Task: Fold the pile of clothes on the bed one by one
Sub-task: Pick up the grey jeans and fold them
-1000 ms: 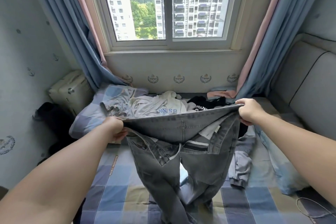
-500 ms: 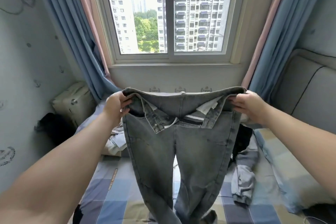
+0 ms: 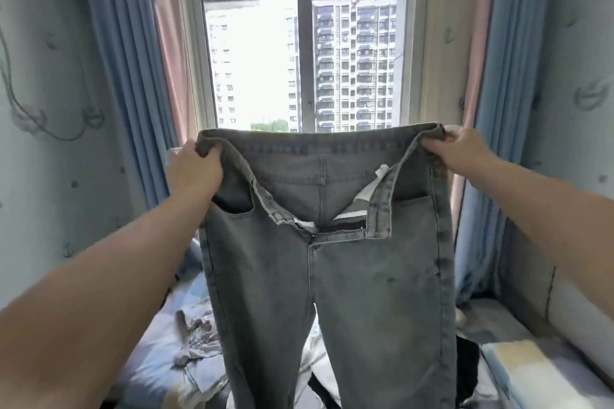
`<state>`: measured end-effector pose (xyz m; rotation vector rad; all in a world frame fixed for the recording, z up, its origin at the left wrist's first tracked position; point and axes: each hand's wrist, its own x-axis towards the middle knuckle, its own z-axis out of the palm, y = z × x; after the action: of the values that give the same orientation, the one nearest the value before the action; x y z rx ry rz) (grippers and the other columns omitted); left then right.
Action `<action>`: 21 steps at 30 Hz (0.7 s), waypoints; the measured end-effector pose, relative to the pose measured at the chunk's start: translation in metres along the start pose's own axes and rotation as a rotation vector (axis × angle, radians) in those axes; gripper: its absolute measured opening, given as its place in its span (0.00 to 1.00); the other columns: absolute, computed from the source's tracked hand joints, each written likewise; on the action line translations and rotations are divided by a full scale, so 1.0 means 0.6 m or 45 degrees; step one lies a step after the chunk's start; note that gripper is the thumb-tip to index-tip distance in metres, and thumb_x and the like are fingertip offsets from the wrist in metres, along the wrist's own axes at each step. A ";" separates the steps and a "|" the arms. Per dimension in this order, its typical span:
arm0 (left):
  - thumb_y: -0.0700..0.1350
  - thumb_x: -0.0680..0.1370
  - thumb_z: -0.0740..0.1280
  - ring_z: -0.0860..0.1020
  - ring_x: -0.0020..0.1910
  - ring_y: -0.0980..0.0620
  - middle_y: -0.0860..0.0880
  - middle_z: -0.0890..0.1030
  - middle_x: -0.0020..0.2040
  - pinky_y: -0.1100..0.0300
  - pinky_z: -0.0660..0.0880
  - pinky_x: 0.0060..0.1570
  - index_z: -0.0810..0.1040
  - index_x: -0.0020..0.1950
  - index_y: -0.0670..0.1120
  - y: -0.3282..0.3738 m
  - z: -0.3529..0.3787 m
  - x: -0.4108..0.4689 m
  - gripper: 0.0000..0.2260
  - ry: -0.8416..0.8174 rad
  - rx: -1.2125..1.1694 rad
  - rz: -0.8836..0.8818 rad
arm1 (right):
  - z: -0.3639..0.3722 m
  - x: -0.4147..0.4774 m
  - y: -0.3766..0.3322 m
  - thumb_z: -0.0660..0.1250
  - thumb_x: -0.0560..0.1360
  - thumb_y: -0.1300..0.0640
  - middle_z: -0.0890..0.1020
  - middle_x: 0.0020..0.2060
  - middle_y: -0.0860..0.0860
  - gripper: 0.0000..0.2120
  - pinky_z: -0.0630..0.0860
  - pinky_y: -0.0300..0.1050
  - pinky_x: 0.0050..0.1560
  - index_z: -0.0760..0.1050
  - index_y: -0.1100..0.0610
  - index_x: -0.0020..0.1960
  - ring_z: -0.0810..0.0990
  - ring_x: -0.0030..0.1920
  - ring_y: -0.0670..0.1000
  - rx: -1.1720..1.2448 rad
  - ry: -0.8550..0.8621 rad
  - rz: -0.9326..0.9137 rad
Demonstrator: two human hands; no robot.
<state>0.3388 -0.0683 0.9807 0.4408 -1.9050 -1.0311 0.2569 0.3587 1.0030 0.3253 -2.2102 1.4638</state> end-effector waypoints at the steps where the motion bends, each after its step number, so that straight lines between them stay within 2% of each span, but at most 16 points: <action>1: 0.58 0.79 0.62 0.76 0.54 0.42 0.44 0.75 0.58 0.46 0.76 0.57 0.76 0.61 0.46 0.022 -0.003 0.011 0.19 0.001 -0.049 0.015 | -0.008 0.005 -0.027 0.73 0.76 0.55 0.83 0.47 0.50 0.12 0.81 0.37 0.47 0.78 0.55 0.58 0.81 0.46 0.49 0.051 0.000 0.003; 4: 0.48 0.81 0.61 0.77 0.47 0.44 0.44 0.78 0.49 0.53 0.74 0.44 0.76 0.58 0.39 0.071 -0.008 0.037 0.13 -0.020 -0.168 0.056 | -0.029 0.024 -0.081 0.74 0.75 0.58 0.82 0.41 0.51 0.12 0.77 0.40 0.32 0.77 0.56 0.57 0.79 0.38 0.48 0.203 -0.024 0.084; 6: 0.45 0.80 0.63 0.77 0.44 0.45 0.44 0.77 0.45 0.55 0.70 0.38 0.75 0.52 0.39 0.089 -0.012 0.047 0.09 -0.022 -0.114 0.086 | -0.041 0.035 -0.103 0.75 0.74 0.59 0.81 0.38 0.51 0.13 0.67 0.36 0.25 0.77 0.56 0.56 0.77 0.33 0.47 0.254 -0.040 0.125; 9: 0.44 0.81 0.65 0.76 0.46 0.44 0.42 0.77 0.47 0.54 0.70 0.44 0.75 0.50 0.39 0.109 -0.018 0.058 0.07 -0.060 -0.053 0.040 | -0.053 0.038 -0.122 0.75 0.73 0.60 0.81 0.36 0.53 0.10 0.63 0.36 0.23 0.77 0.57 0.53 0.75 0.29 0.48 0.244 -0.077 0.202; 11: 0.45 0.81 0.66 0.77 0.47 0.44 0.42 0.78 0.49 0.54 0.71 0.46 0.75 0.54 0.39 0.116 -0.018 0.067 0.09 -0.122 -0.013 -0.084 | -0.055 0.034 -0.126 0.76 0.72 0.60 0.81 0.35 0.54 0.09 0.63 0.36 0.22 0.77 0.57 0.48 0.75 0.27 0.48 0.207 -0.131 0.299; 15: 0.43 0.82 0.62 0.81 0.50 0.39 0.38 0.81 0.53 0.49 0.79 0.53 0.78 0.61 0.35 0.087 -0.002 0.084 0.14 -0.432 0.060 -0.425 | -0.041 0.025 -0.123 0.75 0.72 0.60 0.81 0.34 0.52 0.06 0.62 0.33 0.18 0.78 0.54 0.41 0.75 0.26 0.46 0.210 -0.222 0.623; 18: 0.41 0.84 0.54 0.80 0.33 0.44 0.41 0.80 0.36 0.51 0.78 0.40 0.77 0.46 0.36 0.050 0.012 0.074 0.15 -0.547 -0.118 -0.690 | -0.023 0.014 -0.117 0.75 0.73 0.60 0.81 0.31 0.51 0.07 0.67 0.34 0.18 0.79 0.55 0.38 0.74 0.22 0.45 0.391 -0.274 0.778; 21: 0.41 0.85 0.55 0.77 0.24 0.49 0.46 0.78 0.28 0.58 0.78 0.28 0.74 0.39 0.39 0.052 0.030 0.043 0.17 -0.513 -0.391 -0.794 | -0.003 0.000 -0.126 0.73 0.75 0.55 0.79 0.29 0.50 0.09 0.72 0.36 0.25 0.77 0.56 0.37 0.75 0.25 0.46 0.564 -0.362 0.771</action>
<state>0.3130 -0.0577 1.0151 0.7107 -1.9415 -1.9114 0.2908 0.3298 1.0640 -0.0131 -2.2948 2.3717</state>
